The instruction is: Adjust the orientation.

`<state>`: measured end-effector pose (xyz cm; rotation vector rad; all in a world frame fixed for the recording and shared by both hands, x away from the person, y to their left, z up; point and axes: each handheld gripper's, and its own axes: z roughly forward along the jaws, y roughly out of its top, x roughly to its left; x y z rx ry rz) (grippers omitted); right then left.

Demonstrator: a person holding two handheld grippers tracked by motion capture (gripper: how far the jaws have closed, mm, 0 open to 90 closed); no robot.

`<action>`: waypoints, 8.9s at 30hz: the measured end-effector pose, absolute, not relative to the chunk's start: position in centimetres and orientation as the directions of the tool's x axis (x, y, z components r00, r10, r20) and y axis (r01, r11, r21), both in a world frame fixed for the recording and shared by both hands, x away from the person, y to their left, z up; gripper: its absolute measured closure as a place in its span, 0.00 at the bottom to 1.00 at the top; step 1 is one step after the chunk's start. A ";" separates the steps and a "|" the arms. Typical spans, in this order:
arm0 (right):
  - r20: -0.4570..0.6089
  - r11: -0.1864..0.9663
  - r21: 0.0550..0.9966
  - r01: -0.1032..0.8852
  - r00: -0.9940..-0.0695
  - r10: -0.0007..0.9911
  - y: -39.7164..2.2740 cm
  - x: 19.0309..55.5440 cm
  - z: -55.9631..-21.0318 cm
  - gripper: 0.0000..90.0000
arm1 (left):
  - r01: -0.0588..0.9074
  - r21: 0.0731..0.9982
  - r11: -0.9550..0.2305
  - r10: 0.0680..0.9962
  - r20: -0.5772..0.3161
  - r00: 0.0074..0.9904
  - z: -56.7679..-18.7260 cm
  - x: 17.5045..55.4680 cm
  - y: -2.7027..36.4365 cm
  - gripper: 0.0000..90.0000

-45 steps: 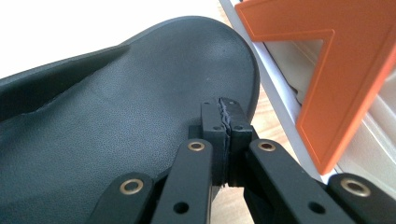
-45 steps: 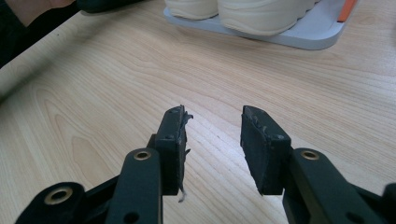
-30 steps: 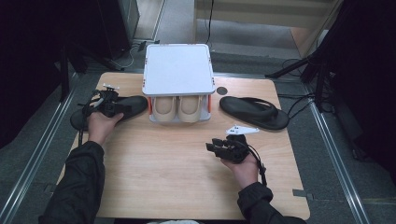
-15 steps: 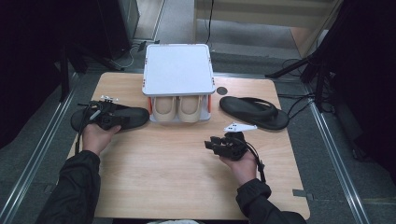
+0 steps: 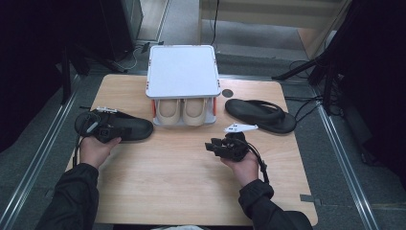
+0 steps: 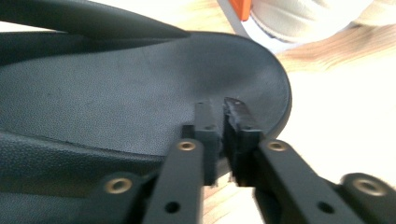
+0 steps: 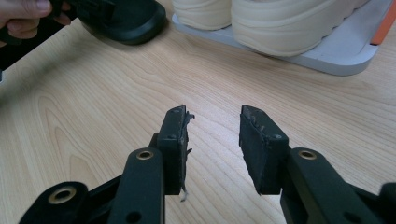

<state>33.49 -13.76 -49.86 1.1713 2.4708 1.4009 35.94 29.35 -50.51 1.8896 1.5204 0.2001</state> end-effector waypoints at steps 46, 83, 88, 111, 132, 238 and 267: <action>0.294 0.313 0.759 0.571 -0.730 0.618 -12.4 34.4 -49.6 0.70 | 0.790 0.598 0.133 0.966 -0.258 0.033 -52.3 31.7 38.1 1.00; 0.267 0.250 0.767 0.591 -0.647 0.714 -16.5 30.5 -49.7 0.71 | 0.768 0.630 0.118 0.967 -0.248 0.055 -52.1 42.5 38.3 0.98; 0.264 0.244 0.769 0.591 -0.641 0.721 -16.8 30.3 -49.8 0.71 | 0.775 0.622 0.114 0.960 -0.270 0.076 -52.1 43.1 38.0 0.98; 0.263 0.250 0.768 0.589 -0.646 0.716 -16.6 30.9 -49.7 0.71 | 0.742 0.665 0.091 0.955 -0.271 0.125 -48.2 41.6 34.8 0.49; 0.258 0.249 0.769 0.588 -0.642 0.722 -16.9 30.6 -49.7 0.71 | 0.770 0.635 0.062 0.960 -0.250 0.129 -50.2 43.0 32.1 0.44; 0.182 0.226 0.826 0.517 -0.623 0.760 -18.6 36.1 -47.3 0.64 | 0.725 0.688 -0.015 0.910 -0.292 0.295 -45.6 26.2 25.1 0.78; 0.171 0.245 0.819 0.519 -0.628 0.759 -18.4 36.2 -47.4 0.65 | 0.768 0.632 -0.104 0.861 -0.329 0.388 -51.1 25.9 18.1 0.76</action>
